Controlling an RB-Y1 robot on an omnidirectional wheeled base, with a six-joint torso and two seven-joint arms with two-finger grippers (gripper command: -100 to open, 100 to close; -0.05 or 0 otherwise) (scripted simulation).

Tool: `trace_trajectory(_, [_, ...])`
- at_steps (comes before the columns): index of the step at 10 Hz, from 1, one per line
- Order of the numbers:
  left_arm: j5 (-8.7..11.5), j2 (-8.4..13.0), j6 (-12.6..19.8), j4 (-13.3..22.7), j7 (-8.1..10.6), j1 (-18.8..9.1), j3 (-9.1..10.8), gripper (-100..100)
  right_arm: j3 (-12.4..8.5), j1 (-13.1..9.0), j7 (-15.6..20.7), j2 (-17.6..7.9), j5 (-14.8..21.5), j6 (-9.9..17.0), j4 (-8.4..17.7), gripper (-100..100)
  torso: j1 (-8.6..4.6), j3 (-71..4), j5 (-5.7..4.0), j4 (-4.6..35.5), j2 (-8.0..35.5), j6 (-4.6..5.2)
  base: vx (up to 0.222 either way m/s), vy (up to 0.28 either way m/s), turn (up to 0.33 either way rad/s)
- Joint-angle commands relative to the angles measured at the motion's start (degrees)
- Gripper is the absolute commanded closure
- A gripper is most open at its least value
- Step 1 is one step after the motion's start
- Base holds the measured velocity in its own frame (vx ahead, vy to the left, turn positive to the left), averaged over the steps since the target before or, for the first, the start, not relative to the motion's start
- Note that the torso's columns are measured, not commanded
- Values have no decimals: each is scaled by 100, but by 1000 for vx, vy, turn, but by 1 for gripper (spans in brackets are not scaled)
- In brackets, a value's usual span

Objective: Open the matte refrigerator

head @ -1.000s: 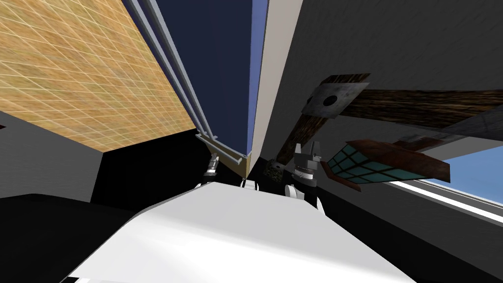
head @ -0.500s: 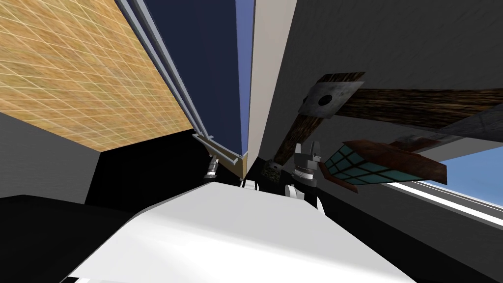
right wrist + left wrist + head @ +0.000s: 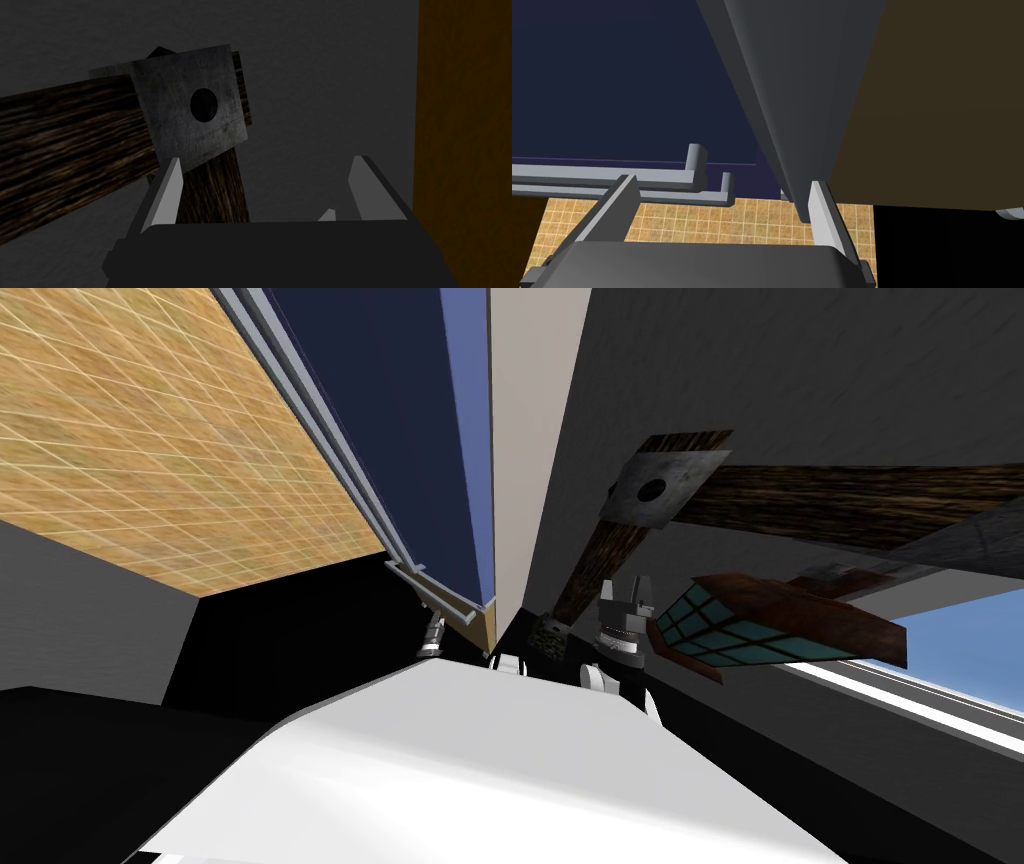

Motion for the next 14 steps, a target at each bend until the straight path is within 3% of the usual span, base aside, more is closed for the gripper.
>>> trace_trajectory(1, [12,-121,-196,530,9,-122,98,-100,0,0,0,0,0,0,0,0,-5,0,-3,0,1,0,40,-147,5])
trace_trajectory(4, [17,-185,-273,769,9,-172,131,-100,0,0,0,0,0,0,0,0,29,6,7,2,9,-1,17,-76,3])
trace_trajectory(6, [24,-346,-404,1092,10,-254,186,-100,-1,0,0,-1,0,0,0,0,16,2,4,1,2,-1,25,-65,2])
trace_trajectory(7, [29,-539,-495,1307,10,-309,223,-100,0,0,0,-1,0,0,0,0,3,-1,1,-1,-2,-1,29,-109,5])
trace_trajectory(8, [30,-628,-522,1368,11,-324,234,-100,0,0,0,0,0,0,0,0,-7,-1,-2,-1,-1,0,26,-111,5])
trace_trajectory(9, [23,-567,-498,1247,16,-263,216,-100,0,0,0,0,0,0,0,0,1,1,-2,1,3,-1,12,-50,4])
trace_trajectory(11, [420,-458,-708,1046,30,140,-116,-100,-1,0,0,-1,0,0,0,0,36,-2,9,-1,-5,0,94,-16,-127])
trace_trajectory(12, [431,-458,-708,1046,30,203,-116,-100,-1,1,0,-1,0,0,0,0,24,-12,6,-5,-20,-1,97,1,-39])
trace_trajectory(14, [815,-332,-939,864,47,624,-448,-100,-1,1,0,-2,0,0,0,0,14,2,3,1,4,0,84,1,-74])
